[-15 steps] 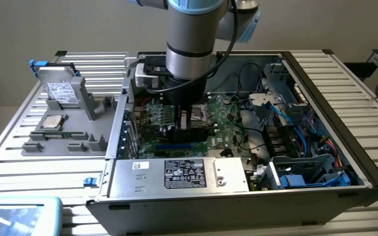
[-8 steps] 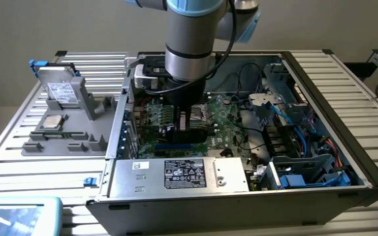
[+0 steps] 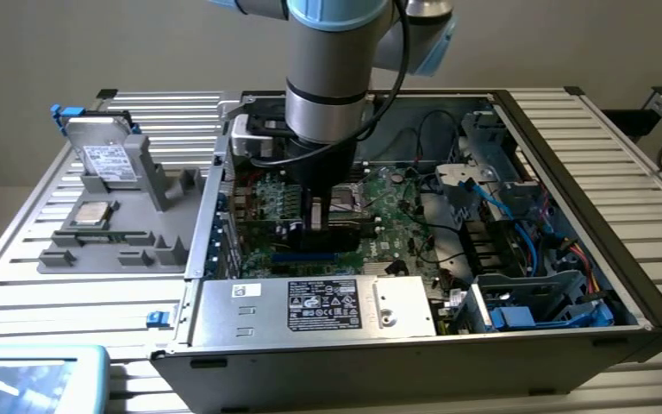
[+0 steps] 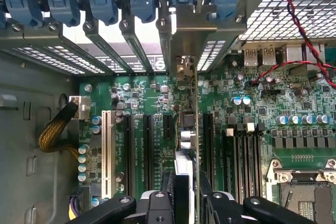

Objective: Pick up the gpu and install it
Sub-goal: 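Insert the gpu into the slot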

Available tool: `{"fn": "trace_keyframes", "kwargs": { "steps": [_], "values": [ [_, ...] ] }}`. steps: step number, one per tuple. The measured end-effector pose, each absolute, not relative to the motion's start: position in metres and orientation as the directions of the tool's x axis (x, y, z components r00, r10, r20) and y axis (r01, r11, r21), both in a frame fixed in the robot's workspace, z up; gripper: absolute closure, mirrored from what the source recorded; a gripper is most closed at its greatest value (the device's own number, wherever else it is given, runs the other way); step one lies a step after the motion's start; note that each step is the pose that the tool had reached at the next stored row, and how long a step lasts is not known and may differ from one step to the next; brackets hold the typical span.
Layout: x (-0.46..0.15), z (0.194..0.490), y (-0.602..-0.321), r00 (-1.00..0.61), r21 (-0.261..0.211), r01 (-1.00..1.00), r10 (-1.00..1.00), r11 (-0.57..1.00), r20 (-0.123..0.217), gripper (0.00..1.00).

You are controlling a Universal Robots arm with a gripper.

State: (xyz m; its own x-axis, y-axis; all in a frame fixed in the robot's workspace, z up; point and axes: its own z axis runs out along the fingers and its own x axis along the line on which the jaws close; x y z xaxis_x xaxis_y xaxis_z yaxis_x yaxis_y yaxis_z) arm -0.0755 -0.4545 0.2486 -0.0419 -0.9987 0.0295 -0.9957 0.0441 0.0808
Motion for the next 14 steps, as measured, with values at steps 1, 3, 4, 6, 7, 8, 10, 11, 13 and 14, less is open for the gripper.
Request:
{"fn": "trace_keyframes", "kwargs": {
  "steps": [1, 3, 4, 6, 7, 8, 10, 11, 13, 14],
  "values": [
    [-0.0760, 0.2486, -0.4545, -0.043, 0.081, -0.996, -0.999, 0.045, 0.029, 0.71],
    [-0.0762, 0.2485, -0.4545, -0.043, 0.081, -0.996, -0.999, 0.045, 0.029, 0.71],
    [-0.0762, 0.2485, -0.4546, -0.043, 0.081, -0.996, -0.999, 0.045, 0.029, 0.71],
    [-0.0763, 0.2484, -0.4546, -0.043, 0.081, -0.996, -0.999, 0.045, 0.029, 0.71],
    [-0.0763, 0.2481, -0.4546, -0.043, 0.081, -0.996, -0.999, 0.045, 0.029, 0.71],
    [-0.0763, 0.2478, -0.4547, -0.043, 0.081, -0.996, -0.999, 0.045, 0.029, 0.71],
    [-0.0763, 0.2470, -0.4546, -0.044, 0.081, -0.996, -0.999, 0.046, 0.029, 0.71],
    [-0.0763, 0.2468, -0.4546, -0.044, 0.081, -0.996, -0.999, 0.046, 0.029, 0.71],
    [-0.0764, 0.2468, -0.4546, -0.044, 0.082, -0.996, -0.999, 0.047, 0.029, 0.71],
    [-0.0766, 0.2467, -0.4546, -0.045, 0.082, -0.996, -0.999, 0.047, 0.029, 0.71]
  ]
}}
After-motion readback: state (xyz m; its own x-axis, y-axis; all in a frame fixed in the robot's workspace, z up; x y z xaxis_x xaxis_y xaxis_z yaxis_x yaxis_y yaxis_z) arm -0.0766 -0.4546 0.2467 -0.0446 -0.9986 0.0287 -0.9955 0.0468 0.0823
